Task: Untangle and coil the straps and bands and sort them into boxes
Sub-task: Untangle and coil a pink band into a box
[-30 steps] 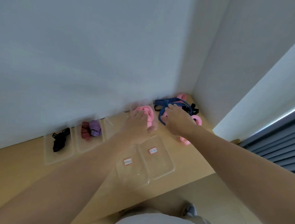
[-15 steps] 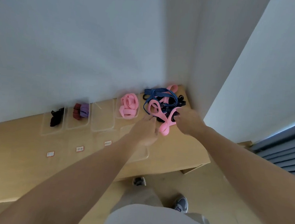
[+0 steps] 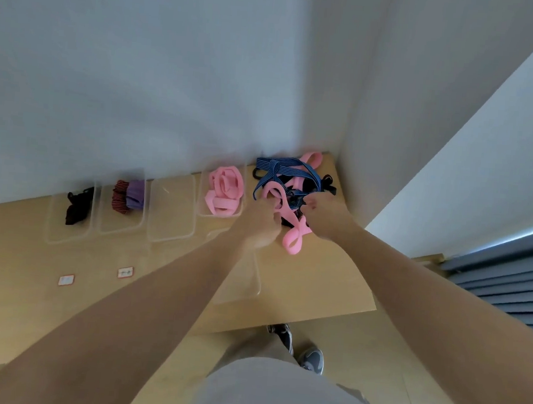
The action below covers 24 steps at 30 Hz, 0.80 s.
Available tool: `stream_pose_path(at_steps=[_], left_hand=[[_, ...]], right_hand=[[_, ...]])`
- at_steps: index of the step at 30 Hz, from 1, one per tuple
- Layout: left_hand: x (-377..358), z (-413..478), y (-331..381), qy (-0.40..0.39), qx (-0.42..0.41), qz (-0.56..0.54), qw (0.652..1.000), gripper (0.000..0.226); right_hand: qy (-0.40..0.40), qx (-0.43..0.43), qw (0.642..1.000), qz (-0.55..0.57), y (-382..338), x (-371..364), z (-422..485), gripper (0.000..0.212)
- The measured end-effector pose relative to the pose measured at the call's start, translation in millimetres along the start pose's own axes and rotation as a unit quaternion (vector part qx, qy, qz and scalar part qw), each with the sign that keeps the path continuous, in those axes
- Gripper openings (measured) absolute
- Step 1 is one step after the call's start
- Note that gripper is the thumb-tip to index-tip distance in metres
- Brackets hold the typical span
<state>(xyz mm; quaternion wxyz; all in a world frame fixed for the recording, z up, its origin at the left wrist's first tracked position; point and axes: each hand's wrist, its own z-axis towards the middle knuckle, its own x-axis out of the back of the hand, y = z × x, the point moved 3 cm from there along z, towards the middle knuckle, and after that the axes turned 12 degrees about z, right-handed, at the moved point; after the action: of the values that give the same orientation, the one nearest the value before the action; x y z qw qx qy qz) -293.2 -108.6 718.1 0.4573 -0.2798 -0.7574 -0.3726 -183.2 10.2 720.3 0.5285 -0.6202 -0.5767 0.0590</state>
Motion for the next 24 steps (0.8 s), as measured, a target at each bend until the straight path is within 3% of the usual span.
stream_pose_path(at_steps=[2, 5, 9, 12, 15, 18, 22, 24], left_hand=[[1.8, 11.8, 1.5, 0.003, -0.014, 0.002, 1.000, 0.020], [12.1, 31.7, 5.2, 0.005, -0.015, -0.019, 1.000, 0.017], [-1.9, 59.4, -14.0, -0.029, 0.034, -0.107, 0.993, 0.023], [-8.7, 57.8, -18.9, -0.044, 0.061, -0.139, 0.987, 0.023], [-15.6, 50.7, -22.4, -0.050, 0.082, -0.177, 0.979, 0.026], [-14.5, 46.1, -25.9, -0.034, 0.093, -0.213, 0.972, 0.028], [-14.9, 40.4, -38.2, -0.034, 0.135, -0.254, 0.957, 0.021], [-19.4, 34.9, -43.4, -0.047, 0.166, -0.301, 0.938, 0.028]], right_hand=[[0.034, -0.067, 0.993, 0.093, 4.5, 3.1, 9.0, 0.022], [0.056, -0.137, 0.969, 0.197, 10.5, 2.6, 21.6, 0.017], [0.079, -0.111, 0.978, 0.155, 7.6, -1.5, 33.1, 0.017], [0.042, -0.081, 0.990, 0.111, -3.5, -14.9, 38.9, 0.019], [0.011, -0.071, 0.997, 0.036, -9.3, -35.9, 47.2, 0.037], [0.011, -0.082, 0.997, -0.007, -9.7, -46.8, 52.3, 0.031], [0.014, -0.096, 0.993, 0.068, -10.1, -43.1, 50.6, 0.010], [0.022, -0.098, 0.988, 0.119, -11.8, -33.7, 43.1, 0.004]])
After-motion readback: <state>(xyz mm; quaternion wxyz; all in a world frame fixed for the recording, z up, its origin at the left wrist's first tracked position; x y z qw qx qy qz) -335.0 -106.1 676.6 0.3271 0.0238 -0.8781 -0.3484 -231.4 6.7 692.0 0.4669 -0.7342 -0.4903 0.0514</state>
